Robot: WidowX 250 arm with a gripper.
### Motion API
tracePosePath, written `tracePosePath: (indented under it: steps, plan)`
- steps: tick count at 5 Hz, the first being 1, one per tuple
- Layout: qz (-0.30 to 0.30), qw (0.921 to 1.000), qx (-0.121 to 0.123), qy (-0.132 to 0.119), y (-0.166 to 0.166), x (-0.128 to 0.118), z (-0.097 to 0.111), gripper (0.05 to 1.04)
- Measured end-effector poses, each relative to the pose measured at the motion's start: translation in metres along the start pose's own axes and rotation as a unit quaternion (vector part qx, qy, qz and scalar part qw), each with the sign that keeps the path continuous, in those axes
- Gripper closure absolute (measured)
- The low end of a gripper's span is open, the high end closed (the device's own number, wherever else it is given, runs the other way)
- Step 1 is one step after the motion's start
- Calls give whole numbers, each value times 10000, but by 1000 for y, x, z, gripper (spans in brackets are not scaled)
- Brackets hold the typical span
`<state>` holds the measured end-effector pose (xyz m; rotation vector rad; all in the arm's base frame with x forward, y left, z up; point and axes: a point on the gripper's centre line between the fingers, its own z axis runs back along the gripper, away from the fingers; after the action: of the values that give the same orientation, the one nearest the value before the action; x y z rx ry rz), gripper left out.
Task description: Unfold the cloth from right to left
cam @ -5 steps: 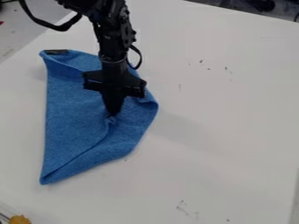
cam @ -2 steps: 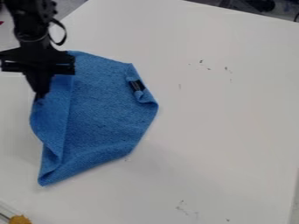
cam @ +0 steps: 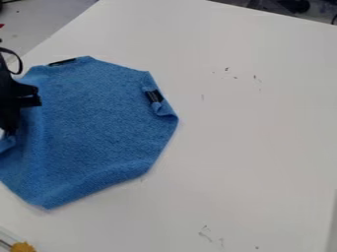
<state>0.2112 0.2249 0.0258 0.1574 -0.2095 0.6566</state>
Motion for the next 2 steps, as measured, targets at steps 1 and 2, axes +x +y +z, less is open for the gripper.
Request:
tracePosePath:
  steps: [1,2]
  plan:
    - [19,10000,-66,68,16,1,-10,1016]
    - [-393,9989,265,21,33,15,-2,880]
